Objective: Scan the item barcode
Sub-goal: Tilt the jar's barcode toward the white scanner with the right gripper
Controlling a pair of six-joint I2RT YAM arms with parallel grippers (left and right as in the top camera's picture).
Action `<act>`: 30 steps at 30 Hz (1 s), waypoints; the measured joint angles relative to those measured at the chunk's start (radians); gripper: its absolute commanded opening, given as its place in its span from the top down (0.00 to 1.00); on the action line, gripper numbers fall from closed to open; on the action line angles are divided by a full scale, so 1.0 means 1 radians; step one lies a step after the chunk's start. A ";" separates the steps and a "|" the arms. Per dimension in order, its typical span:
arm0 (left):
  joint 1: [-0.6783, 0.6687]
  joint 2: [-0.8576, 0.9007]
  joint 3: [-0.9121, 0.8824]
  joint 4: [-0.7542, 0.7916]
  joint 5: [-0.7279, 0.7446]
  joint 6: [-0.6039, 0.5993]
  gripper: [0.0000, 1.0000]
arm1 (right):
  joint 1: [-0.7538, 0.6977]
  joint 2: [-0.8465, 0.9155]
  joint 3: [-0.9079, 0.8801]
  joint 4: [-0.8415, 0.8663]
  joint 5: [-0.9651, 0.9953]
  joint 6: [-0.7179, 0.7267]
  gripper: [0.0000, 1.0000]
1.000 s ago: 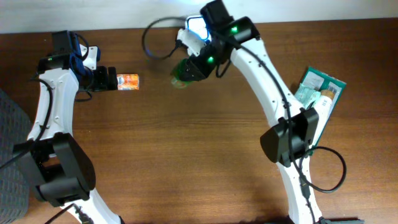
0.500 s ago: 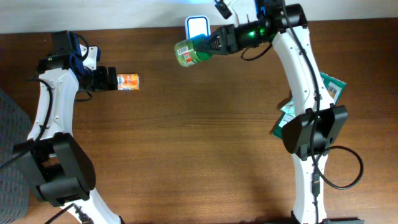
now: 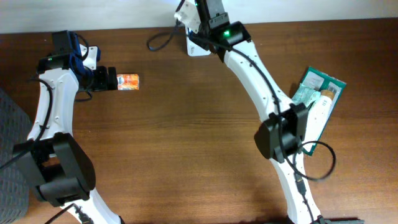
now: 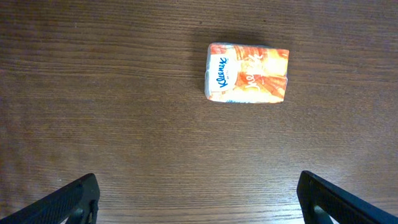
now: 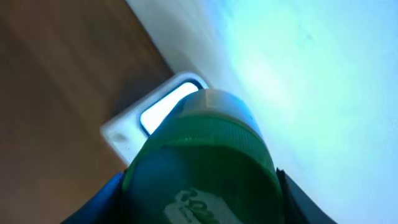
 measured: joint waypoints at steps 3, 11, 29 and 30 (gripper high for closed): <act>0.000 0.000 0.000 0.000 0.000 0.000 0.01 | -0.005 0.058 0.000 0.128 0.047 -0.193 0.61; 0.000 0.000 0.000 0.000 0.000 0.000 0.01 | -0.005 0.084 0.000 0.228 0.070 -0.382 0.60; 0.000 0.000 0.000 0.000 0.000 0.000 0.01 | -0.013 0.085 -0.001 0.182 0.029 -0.234 0.57; 0.000 0.000 0.000 0.000 0.000 0.000 0.01 | -0.016 0.073 -0.001 0.154 0.009 -0.195 0.57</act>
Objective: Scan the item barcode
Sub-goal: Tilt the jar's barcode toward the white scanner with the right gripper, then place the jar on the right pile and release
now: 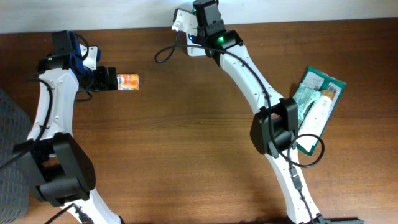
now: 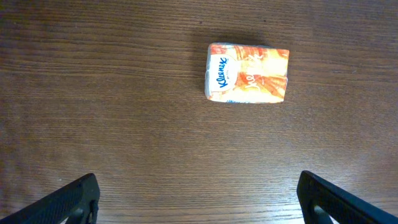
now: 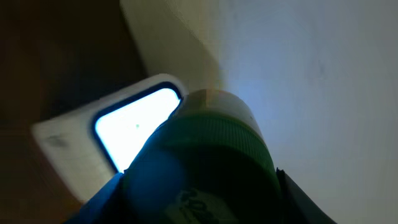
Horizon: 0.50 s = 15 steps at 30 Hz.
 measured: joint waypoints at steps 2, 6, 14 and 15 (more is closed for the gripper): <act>0.000 0.000 0.000 0.000 0.000 0.000 0.01 | -0.007 -0.040 -0.001 -0.077 -0.041 0.087 0.57; 0.000 0.000 0.000 0.000 0.000 0.000 0.01 | -0.016 -0.147 -0.001 -0.307 -0.116 0.243 0.57; 0.000 0.000 0.000 0.000 0.000 0.000 0.01 | -0.042 -0.220 0.005 -0.806 -0.200 0.631 0.57; 0.000 0.000 0.000 0.000 0.000 0.000 0.01 | -0.056 -0.220 0.005 -0.831 -0.203 0.661 0.57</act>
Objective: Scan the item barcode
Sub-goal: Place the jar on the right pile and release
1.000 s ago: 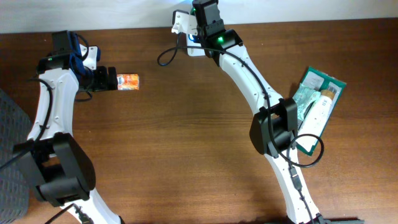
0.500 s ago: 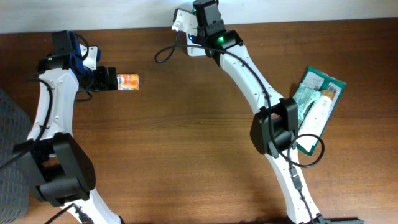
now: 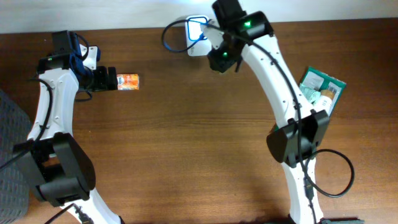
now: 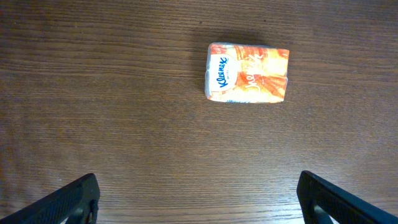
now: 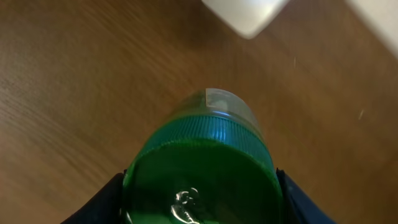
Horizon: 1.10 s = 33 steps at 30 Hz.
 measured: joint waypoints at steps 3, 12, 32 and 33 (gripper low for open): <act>0.000 0.000 0.000 0.000 0.000 0.000 0.01 | -0.074 0.000 -0.009 -0.046 -0.005 0.089 0.57; 0.000 0.000 0.000 0.000 0.000 0.000 0.01 | -0.383 0.002 -0.298 0.043 -0.004 0.226 0.57; 0.000 0.000 0.000 0.000 0.000 0.000 0.01 | -0.483 0.014 -0.354 0.076 -0.018 0.306 0.34; 0.000 0.000 0.000 0.000 0.000 0.000 0.01 | -0.483 0.015 -0.354 0.079 -0.021 0.303 0.29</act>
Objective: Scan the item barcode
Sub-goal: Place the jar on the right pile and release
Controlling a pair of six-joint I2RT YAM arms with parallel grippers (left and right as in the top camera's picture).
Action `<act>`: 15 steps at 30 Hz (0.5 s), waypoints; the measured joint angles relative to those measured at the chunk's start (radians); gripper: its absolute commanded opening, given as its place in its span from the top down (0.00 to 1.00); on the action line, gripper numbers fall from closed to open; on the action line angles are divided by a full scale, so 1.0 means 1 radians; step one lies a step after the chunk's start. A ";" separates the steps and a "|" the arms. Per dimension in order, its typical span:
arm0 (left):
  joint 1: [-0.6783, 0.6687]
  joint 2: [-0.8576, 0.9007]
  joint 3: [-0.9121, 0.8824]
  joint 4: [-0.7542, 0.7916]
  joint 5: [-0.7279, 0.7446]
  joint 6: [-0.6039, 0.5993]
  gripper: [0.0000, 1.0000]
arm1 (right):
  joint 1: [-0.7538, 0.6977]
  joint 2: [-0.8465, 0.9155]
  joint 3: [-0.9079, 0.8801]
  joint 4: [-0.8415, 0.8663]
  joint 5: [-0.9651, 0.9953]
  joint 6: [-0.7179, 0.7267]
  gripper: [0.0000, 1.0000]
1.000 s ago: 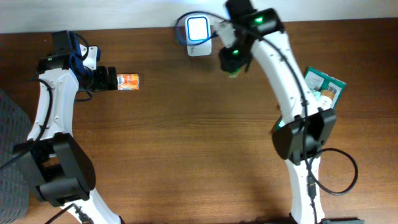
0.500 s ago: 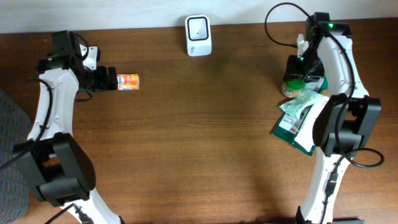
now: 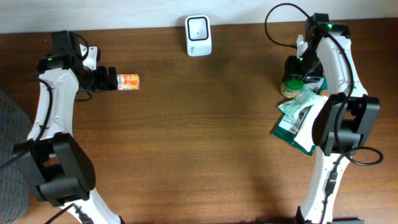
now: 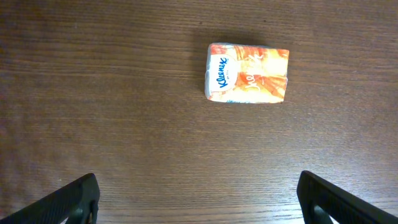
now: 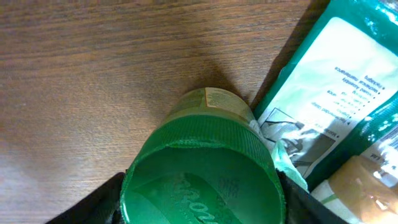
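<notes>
A jar with a green lid fills the right wrist view, and my right gripper is shut on it, a dark finger on either side. In the overhead view the jar is at the table's right side, against a pile of packets, with the right gripper over it. The white barcode scanner stands at the back middle. An orange Kleenex tissue pack lies flat on the wood ahead of my open left gripper, which holds nothing.
Green wipes packets and other packaged items lie in a heap right of the jar. The scanner's cable loops near the back edge. The tissue pack lies at the far left beside the left gripper.
My right gripper, still holding the green-lidded jar, has gone from just in front of the scanner to the table's right side beside the heap of packets. The left arm is unchanged.
My right gripper first held the jar up against the scanner at the back edge, then closer to its lit window. Later the jar was over bare wood just in front of the scanner, and now it is beside the packets on the right. The left gripper stayed open by the tissue pack.
</notes>
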 measured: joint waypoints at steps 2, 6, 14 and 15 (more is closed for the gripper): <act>0.000 0.000 0.000 0.000 0.000 0.000 0.01 | 0.000 0.001 0.000 0.005 -0.018 0.003 0.11; 0.000 0.000 0.000 0.000 0.000 0.000 0.01 | 0.000 0.011 0.055 -0.050 -0.050 0.004 0.02; 0.000 0.000 0.000 0.000 0.000 0.000 0.01 | 0.004 0.027 0.472 -0.353 -0.063 0.003 0.02; 0.000 0.000 0.000 0.000 0.000 0.000 0.01 | 0.007 0.024 0.512 -0.372 -0.063 0.003 0.02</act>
